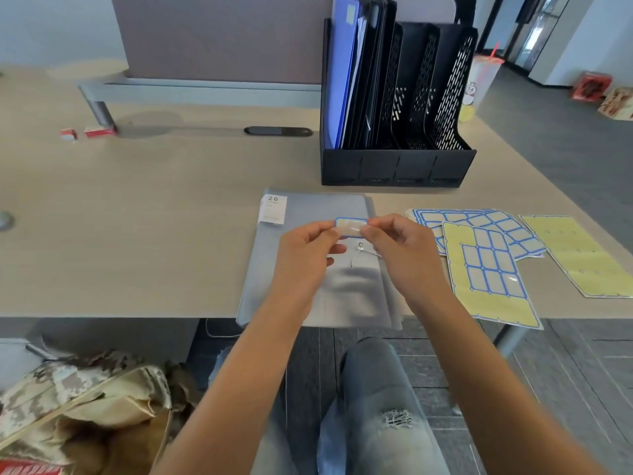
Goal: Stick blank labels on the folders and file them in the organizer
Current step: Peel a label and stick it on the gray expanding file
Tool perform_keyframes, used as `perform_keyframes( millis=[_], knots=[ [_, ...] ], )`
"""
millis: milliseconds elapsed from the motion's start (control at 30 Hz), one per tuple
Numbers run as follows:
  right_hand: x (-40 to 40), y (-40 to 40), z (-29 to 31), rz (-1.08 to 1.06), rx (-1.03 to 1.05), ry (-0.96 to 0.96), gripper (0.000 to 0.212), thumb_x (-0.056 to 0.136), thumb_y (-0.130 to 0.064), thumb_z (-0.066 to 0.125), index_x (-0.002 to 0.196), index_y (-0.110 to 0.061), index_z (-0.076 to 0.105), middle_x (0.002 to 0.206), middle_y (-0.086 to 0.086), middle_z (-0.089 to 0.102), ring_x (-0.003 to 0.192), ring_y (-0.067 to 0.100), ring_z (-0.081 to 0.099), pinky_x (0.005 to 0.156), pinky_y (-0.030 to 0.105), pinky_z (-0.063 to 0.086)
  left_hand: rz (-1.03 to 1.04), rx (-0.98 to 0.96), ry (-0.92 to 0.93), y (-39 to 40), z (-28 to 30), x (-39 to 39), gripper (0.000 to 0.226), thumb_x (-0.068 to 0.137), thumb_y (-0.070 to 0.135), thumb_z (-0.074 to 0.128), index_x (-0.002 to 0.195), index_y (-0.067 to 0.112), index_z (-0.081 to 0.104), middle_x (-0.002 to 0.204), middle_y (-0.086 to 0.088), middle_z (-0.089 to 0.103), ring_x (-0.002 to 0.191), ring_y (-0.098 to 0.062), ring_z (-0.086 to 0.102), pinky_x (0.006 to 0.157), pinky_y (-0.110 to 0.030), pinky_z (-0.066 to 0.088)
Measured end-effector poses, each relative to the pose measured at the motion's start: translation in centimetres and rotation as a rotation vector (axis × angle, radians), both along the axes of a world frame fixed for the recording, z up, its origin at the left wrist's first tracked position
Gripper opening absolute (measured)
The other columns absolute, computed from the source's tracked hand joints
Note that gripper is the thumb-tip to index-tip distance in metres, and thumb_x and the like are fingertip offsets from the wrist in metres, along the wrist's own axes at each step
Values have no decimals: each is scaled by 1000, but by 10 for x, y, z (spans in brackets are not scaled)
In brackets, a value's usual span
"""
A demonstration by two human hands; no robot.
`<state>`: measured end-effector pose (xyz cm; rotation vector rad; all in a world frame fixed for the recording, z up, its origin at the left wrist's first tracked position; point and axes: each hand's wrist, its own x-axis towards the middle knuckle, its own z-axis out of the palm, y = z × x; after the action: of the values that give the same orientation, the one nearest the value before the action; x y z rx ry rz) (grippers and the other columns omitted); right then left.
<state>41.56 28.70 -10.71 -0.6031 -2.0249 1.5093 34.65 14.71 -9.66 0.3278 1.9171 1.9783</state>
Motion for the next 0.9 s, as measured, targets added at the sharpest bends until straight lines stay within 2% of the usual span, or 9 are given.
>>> perform_keyframes(
  millis=[67,133,200,367,467,567,733,800,900],
  knots=[
    [-2,4,-2,-48,-12,-12,10,95,-24,74,85,-20,73,72,-14,70,70,5,63,74,29,53,32,-131,144,5,-6,-5,30,99,23,58,127,24,68,100,9,74,92,-11,71,83,-23,53],
    [-5,10,-4,-108,-57,-30,12,90,-30,70,82,-21,71,81,-1,74,84,23,71,87,48,59,49,-294,263,8,-8,-14,35,99,28,57,133,25,63,104,15,67,94,0,64,78,-11,44],
    [-7,17,-7,-131,-92,-56,14,86,-33,66,80,-21,69,91,5,75,98,32,72,93,55,57,22,-434,358,12,-13,-27,35,98,33,58,132,23,63,113,9,65,103,-6,62,85,-16,43],
    [-20,32,-18,-170,-118,-89,15,96,-26,62,84,-17,63,86,2,73,91,24,74,88,50,61,-36,-711,557,39,-16,-66,41,100,36,55,135,16,59,136,-3,58,127,-21,52,103,-36,43],
    [-29,38,-29,-180,-51,-73,14,91,-37,57,83,-26,60,86,2,75,92,27,74,89,58,58,-94,-910,712,61,-17,-94,42,99,38,52,131,11,60,134,-9,56,128,-28,48,99,-42,43],
    [-32,38,-36,-207,46,-83,13,98,-32,57,87,-25,58,84,-2,72,89,22,72,84,49,56,-147,-1040,842,79,-23,-119,42,100,41,48,124,8,59,129,-11,55,123,-30,46,97,-43,41],
    [-37,44,-49,-206,181,-96,11,103,-24,60,92,-20,60,84,-10,70,84,11,66,74,31,44,-218,-1165,922,93,-49,-148,50,101,49,40,132,12,55,137,-10,52,129,-31,45,110,-49,35],
    [-39,44,-52,-205,213,-97,11,103,-24,60,93,-20,60,82,-12,68,82,8,65,71,31,40,-206,-1159,949,96,-55,-154,52,101,50,39,134,13,55,138,-10,51,129,-31,46,112,-51,32],
    [-39,43,-52,-210,217,-90,11,103,-24,60,93,-19,60,82,-13,67,83,13,65,75,34,45,-151,-1142,997,96,-58,-157,51,100,51,41,131,14,58,134,-10,51,125,-30,46,109,-49,34]
  ],
)
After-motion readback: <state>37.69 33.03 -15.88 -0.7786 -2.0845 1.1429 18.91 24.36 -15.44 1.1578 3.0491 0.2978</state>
